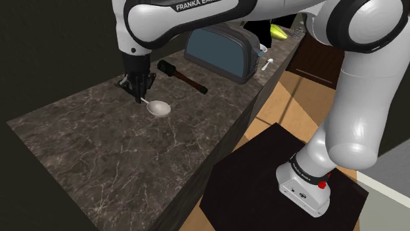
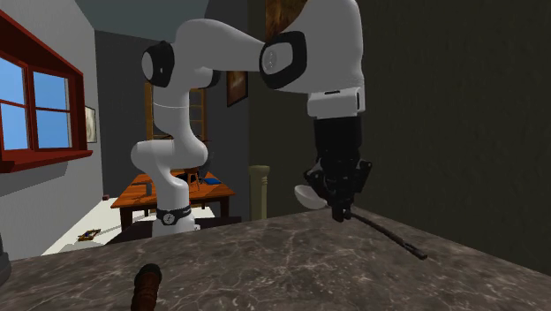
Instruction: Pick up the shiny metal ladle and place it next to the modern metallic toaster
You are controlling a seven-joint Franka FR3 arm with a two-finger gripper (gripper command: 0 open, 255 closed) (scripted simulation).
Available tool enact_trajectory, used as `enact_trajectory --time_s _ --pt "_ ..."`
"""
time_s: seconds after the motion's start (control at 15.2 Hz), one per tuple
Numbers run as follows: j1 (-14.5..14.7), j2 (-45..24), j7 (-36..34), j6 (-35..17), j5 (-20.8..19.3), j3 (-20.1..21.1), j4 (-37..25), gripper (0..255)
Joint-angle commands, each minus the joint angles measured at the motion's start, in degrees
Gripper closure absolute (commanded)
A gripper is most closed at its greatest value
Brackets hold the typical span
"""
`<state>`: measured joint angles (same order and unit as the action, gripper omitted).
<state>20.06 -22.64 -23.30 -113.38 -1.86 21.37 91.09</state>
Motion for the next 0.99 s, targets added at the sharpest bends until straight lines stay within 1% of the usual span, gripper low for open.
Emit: enact_trajectory --time_s 0.0,0.92 --pt "-0.11 0.5 0.09 1.38 0.18 0.06 -0.88 255" --pt "0.25 1.57 -0.37 11.66 0.51 0.41 -10.19 255"
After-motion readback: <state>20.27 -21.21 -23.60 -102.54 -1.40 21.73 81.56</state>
